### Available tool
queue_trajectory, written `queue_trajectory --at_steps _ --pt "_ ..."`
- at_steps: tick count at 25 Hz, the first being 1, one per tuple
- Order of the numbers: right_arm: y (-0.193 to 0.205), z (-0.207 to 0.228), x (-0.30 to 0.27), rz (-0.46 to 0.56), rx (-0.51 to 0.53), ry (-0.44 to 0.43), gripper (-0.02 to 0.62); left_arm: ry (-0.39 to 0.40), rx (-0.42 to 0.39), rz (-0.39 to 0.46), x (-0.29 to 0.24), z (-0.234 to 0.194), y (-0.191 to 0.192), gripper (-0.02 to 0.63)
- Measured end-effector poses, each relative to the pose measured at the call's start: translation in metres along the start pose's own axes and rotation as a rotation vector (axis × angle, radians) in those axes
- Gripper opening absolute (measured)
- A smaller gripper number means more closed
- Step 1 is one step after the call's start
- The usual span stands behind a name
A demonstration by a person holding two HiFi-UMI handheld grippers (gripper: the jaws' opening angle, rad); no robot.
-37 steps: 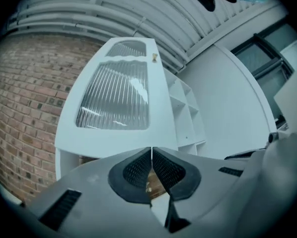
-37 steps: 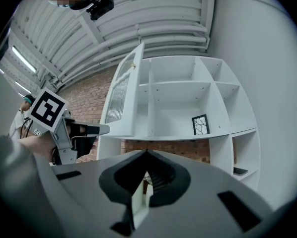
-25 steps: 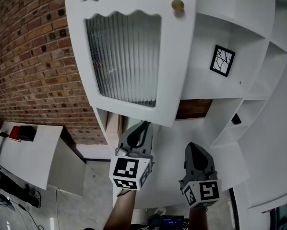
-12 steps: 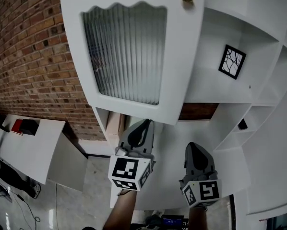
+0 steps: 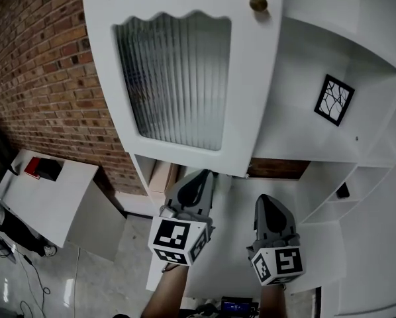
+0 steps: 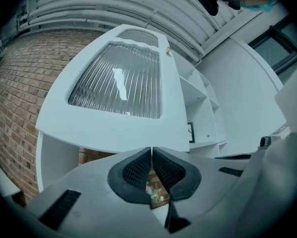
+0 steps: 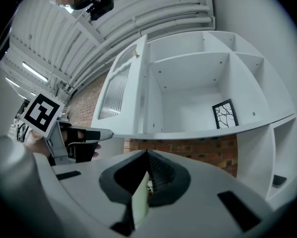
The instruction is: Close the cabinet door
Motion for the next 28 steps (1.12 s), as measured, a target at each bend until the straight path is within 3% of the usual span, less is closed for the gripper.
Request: queue_trajectory --at_steps 9,28 --pt "0.008 0.012 -0.021 0.030 -0.004 -0.037 0.000 -0.035 -0.040 0.007 -0.018 -0.005 0.005 0.018" --pt "0.016 0.019 -0.036 0.032 -0.014 -0.052 0.000 -0.053 0.001 0.039 -0.034 -0.013 0.005 0.014"
Point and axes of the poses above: the fingertips, and each gripper's own axes: x backward along the fingers, z to its right, y out of its underside, the point moved 2 cm from there along x, backward along the fingers, and after that the axes turned 12 degrees about x, right-handed, at the moved point
